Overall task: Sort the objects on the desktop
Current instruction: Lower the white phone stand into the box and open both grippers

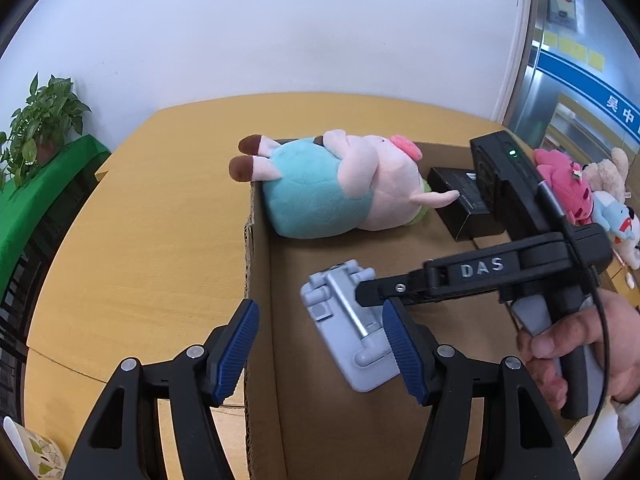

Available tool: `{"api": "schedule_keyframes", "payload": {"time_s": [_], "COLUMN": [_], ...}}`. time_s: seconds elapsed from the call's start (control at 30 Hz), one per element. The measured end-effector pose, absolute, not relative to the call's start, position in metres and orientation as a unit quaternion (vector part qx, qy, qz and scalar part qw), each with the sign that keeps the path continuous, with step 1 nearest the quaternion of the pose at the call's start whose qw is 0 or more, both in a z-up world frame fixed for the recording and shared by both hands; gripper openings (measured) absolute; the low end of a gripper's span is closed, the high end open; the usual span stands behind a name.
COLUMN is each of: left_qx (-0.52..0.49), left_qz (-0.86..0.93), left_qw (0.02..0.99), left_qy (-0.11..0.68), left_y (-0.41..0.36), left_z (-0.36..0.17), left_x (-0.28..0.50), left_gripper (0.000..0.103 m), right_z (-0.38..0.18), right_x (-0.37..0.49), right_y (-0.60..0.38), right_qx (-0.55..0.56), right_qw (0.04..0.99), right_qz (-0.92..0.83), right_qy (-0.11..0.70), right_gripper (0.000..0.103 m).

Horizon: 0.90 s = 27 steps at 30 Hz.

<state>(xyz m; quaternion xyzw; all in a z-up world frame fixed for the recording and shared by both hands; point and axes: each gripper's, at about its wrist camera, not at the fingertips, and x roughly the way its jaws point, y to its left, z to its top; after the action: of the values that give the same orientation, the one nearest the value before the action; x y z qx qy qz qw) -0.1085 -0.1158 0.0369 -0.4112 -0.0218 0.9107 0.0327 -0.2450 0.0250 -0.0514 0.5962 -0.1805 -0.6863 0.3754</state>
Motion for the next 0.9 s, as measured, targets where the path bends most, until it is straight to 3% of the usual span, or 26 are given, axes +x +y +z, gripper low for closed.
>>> {"api": "schedule_keyframes", "payload": {"time_s": [0.1, 0.37, 0.63, 0.77, 0.9], "left_qx": [-0.411, -0.403, -0.395, -0.391, -0.386], "left_qz": [0.911, 0.913, 0.915, 0.917, 0.920], "left_qw": [0.035, 0.041, 0.040, 0.034, 0.031], "left_qy": [-0.030, -0.053, -0.074, -0.069, -0.060], "left_y": [-0.118, -0.122, -0.129, -0.129, -0.126], "left_z": [0.036, 0.036, 0.036, 0.038, 0.043], "left_x": [-0.110, -0.109, -0.107, -0.106, -0.099], "left_gripper": [0.063, 0.063, 0.062, 0.062, 0.062], "right_z": [-0.052, -0.048, -0.073, -0.068, -0.036], "right_x": [-0.244, -0.227, -0.232, -0.235, -0.229], "right_y": [0.021, 0.016, 0.023, 0.032, 0.063], "right_qx": [0.602, 0.616, 0.616, 0.610, 0.586], "right_qw": [0.377, 0.408, 0.426, 0.426, 0.408], "right_qz": [-0.677, -0.660, -0.607, -0.604, -0.658], "right_qy": [-0.194, -0.138, -0.266, -0.284, -0.240], "right_gripper": [0.048, 0.052, 0.053, 0.055, 0.067]}}
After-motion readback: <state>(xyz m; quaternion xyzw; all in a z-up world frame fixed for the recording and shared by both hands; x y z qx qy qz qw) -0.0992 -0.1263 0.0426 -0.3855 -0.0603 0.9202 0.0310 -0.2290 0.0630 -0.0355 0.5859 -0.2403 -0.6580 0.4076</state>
